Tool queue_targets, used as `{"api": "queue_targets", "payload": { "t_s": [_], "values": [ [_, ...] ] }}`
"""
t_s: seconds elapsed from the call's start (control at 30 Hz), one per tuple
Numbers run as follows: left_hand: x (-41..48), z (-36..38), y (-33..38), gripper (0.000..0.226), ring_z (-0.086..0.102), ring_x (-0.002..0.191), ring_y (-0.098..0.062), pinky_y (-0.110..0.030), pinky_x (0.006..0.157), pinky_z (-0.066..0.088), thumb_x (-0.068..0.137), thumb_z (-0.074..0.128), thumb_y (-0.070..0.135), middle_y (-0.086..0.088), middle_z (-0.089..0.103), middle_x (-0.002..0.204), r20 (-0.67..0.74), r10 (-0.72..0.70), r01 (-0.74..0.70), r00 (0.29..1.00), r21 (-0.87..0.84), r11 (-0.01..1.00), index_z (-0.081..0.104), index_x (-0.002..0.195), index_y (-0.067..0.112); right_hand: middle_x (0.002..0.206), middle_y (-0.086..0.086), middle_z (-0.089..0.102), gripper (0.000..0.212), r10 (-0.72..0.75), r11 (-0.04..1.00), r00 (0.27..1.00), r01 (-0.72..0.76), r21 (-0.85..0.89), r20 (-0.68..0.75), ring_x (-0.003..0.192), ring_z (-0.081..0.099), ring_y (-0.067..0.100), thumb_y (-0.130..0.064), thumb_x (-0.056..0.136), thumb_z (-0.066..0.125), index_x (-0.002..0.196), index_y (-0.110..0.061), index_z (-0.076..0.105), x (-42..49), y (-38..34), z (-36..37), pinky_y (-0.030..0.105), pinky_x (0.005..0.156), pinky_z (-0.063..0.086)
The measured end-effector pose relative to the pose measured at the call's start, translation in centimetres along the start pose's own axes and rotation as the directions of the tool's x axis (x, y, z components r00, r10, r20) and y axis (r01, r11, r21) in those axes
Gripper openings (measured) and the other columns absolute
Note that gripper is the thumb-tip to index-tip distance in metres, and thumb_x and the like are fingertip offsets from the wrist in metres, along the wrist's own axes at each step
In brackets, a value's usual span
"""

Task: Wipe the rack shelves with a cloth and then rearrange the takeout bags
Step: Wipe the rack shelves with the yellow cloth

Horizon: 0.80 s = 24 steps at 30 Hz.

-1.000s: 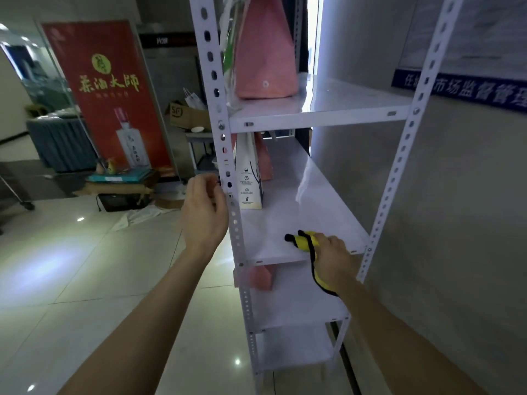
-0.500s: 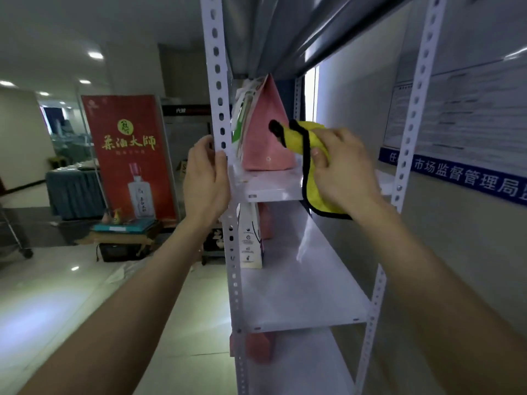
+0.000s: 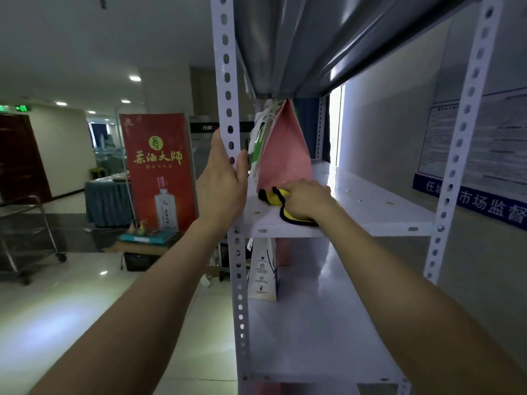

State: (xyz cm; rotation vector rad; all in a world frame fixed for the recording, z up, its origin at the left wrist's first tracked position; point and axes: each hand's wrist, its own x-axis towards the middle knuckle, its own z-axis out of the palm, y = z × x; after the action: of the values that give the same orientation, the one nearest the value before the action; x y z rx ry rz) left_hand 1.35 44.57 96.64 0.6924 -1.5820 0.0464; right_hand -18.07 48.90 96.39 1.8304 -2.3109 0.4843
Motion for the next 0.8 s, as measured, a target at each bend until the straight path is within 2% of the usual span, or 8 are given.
{"api": "queue_targets", "payload": {
  "t_s": [0.1, 0.17, 0.23, 0.33, 0.5, 0.57, 0.7, 0.8],
  "values": [
    [0.0, -0.1, -0.1, 0.057, 0.072, 0.097, -0.02, -0.034, 0.071, 0.05, 0.112, 0.04, 0.049, 0.004, 0.067, 0.134, -0.017, 0.02, -0.019, 1.0, 0.016, 1.0, 0.028, 0.163, 0.026, 0.162, 0.008, 0.045, 0.054, -0.177, 0.984, 0.984, 0.177, -0.017, -0.018, 0.144, 0.042, 0.039, -0.03, 0.101, 0.045, 0.152, -0.047, 0.047, -2.1, -2.3, 0.6, 0.059, 0.116, 0.032],
    [0.0, -0.4, -0.2, 0.057, 0.07, 0.093, -0.017, -0.035, 0.071, 0.051, 0.113, 0.04, 0.049, 0.005, 0.067, 0.132, -0.014, 0.022, -0.022, 1.0, 0.015, 1.0, 0.029, 0.163, 0.025, 0.164, -0.003, 0.046, 0.048, -0.301, 0.949, 0.954, 0.299, 0.097, 0.003, 0.148, 0.04, 0.033, -0.037, 0.107, 0.04, 0.152, -0.055, 0.045, -3.8, -2.2, 0.3, 0.056, 0.12, 0.034],
    [0.0, -0.4, -0.1, 0.056, 0.066, 0.088, -0.011, -0.032, 0.071, 0.047, 0.113, 0.041, 0.048, 0.005, 0.068, 0.13, -0.009, 0.027, -0.027, 1.0, 0.021, 0.999, 0.029, 0.163, 0.025, 0.161, 0.001, 0.05, 0.047, -0.218, 0.967, 0.974, 0.207, 0.147, 0.063, 0.145, 0.044, 0.033, -0.036, 0.108, 0.041, 0.151, -0.053, 0.048, -3.8, -0.2, -1.1, 0.052, 0.119, 0.037],
    [0.0, -0.3, 0.1, 0.055, 0.064, 0.086, -0.009, -0.03, 0.07, 0.046, 0.114, 0.041, 0.046, 0.005, 0.066, 0.131, 0.007, 0.022, -0.022, 1.0, -0.022, 1.0, 0.03, 0.163, 0.024, 0.153, 0.012, 0.052, 0.054, 0.018, 0.998, 0.999, -0.016, -0.056, 0.033, 0.138, 0.046, 0.038, -0.025, 0.1, 0.044, 0.152, -0.039, 0.051, -4.0, 0.5, -1.8, 0.054, 0.114, 0.035],
    [0.2, -0.4, -0.3, 0.054, 0.065, 0.09, -0.014, -0.035, 0.07, 0.052, 0.113, 0.038, 0.052, 0.006, 0.066, 0.125, 0.02, 0.025, -0.025, 0.999, -0.034, 0.999, 0.032, 0.16, 0.026, 0.161, 0.0, 0.046, 0.055, -0.266, 0.964, 0.963, 0.266, 0.015, 0.033, 0.143, 0.041, 0.033, -0.035, 0.103, 0.037, 0.156, -0.049, 0.041, -5.2, -4.9, 0.6, 0.054, 0.117, 0.033],
    [0.2, -0.5, -0.2, 0.054, 0.065, 0.089, -0.015, -0.036, 0.07, 0.052, 0.113, 0.038, 0.054, 0.007, 0.066, 0.126, 0.029, 0.03, -0.029, 0.999, -0.043, 0.999, 0.032, 0.16, 0.028, 0.168, 0.001, 0.038, 0.056, -0.177, 0.984, 0.982, 0.176, 0.032, 0.06, 0.15, 0.037, 0.034, -0.035, 0.106, 0.035, 0.159, -0.052, 0.036, -5.2, -2.2, -0.8, 0.054, 0.121, 0.032],
    [0.0, -0.5, 0.3, 0.057, 0.063, 0.093, -0.015, -0.039, 0.075, 0.055, 0.113, 0.038, 0.054, 0.004, 0.065, 0.13, 0.053, 0.021, -0.019, 0.998, -0.042, 0.999, 0.032, 0.162, 0.026, 0.171, 0.009, 0.031, 0.058, 0.154, 0.979, 0.981, -0.135, -0.153, 0.114, 0.153, 0.031, 0.037, -0.033, 0.107, 0.03, 0.165, -0.039, 0.03, -6.3, 6.8, -3.7, 0.059, 0.122, 0.025],
    [-0.8, -0.8, 0.7, 0.057, 0.056, 0.124, -0.027, -0.045, 0.106, 0.046, 0.113, 0.044, 0.043, -0.011, 0.056, 0.141, -0.096, 0.087, -0.064, 0.992, 0.219, 0.974, 0.038, 0.16, 0.012, 0.174, 0.009, 0.025, 0.061, 0.242, 0.955, 0.966, -0.221, -0.197, 0.088, 0.157, 0.025, 0.037, -0.033, 0.106, 0.03, 0.167, -0.038, 0.026, -7.0, 9.2, -4.5, 0.057, 0.125, 0.02]
  ]
}}
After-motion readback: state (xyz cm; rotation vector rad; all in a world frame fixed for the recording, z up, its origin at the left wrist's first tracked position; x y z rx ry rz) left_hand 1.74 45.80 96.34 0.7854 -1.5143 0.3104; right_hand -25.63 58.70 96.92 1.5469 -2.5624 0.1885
